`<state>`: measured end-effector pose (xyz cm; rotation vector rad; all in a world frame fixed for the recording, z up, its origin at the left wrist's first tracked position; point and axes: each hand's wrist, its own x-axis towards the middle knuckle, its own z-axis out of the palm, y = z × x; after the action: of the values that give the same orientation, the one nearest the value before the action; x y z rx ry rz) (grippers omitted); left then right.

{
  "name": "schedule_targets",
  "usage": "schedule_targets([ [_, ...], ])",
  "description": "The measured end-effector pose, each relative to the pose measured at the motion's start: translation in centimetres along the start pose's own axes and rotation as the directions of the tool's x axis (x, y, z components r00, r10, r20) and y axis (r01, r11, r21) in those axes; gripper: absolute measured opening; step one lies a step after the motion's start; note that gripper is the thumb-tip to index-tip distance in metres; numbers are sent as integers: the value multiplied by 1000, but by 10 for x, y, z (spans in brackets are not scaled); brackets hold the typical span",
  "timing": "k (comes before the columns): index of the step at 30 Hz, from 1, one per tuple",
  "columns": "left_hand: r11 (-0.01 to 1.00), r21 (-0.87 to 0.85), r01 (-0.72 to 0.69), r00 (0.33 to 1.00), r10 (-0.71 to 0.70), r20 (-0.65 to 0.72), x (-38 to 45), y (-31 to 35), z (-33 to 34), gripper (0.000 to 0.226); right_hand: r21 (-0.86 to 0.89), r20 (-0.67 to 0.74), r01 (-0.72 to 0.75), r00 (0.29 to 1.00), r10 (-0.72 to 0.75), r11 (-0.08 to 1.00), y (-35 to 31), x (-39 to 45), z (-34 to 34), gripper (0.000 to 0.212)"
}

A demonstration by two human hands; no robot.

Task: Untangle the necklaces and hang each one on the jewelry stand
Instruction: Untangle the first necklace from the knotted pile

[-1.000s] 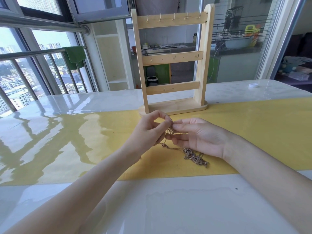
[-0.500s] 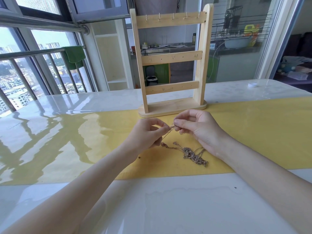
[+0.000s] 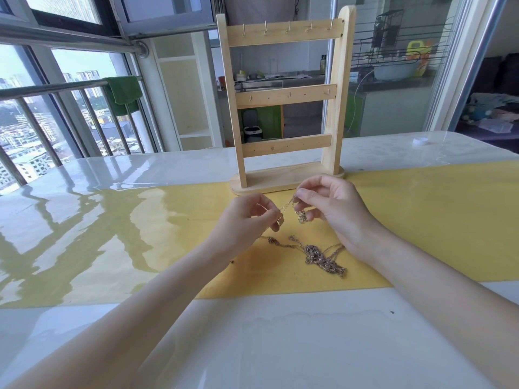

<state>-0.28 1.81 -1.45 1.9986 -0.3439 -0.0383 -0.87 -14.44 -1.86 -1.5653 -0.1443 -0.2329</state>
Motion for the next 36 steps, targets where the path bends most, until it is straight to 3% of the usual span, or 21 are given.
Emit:
schedule_targets([
  [4, 997, 60, -38, 999, 39, -11, 0, -1, 1, 18, 68, 28, -79, 997, 77, 995, -1, -1, 1, 12],
  [12, 994, -56, -98, 995, 99, 16, -3, 0, 5, 15, 212, 61, -252, 968, 245, 944, -1, 0, -2, 11],
  [17, 993, -118, -8, 995, 20, 98, -3, 1, 6, 14, 281, 69, -297, 955, 289, 913, -2, 0, -4, 14],
  [29, 928, -334, 162, 987, -146, 73, -6, 6, 7, 15, 372, 93, -306, 952, 293, 876, -3, 2, -2, 16],
  [36, 912, -340, 228, 973, -199, 118, -6, 9, 6, 13, 384, 126, -319, 948, 293, 866, -4, 2, -2, 19],
])
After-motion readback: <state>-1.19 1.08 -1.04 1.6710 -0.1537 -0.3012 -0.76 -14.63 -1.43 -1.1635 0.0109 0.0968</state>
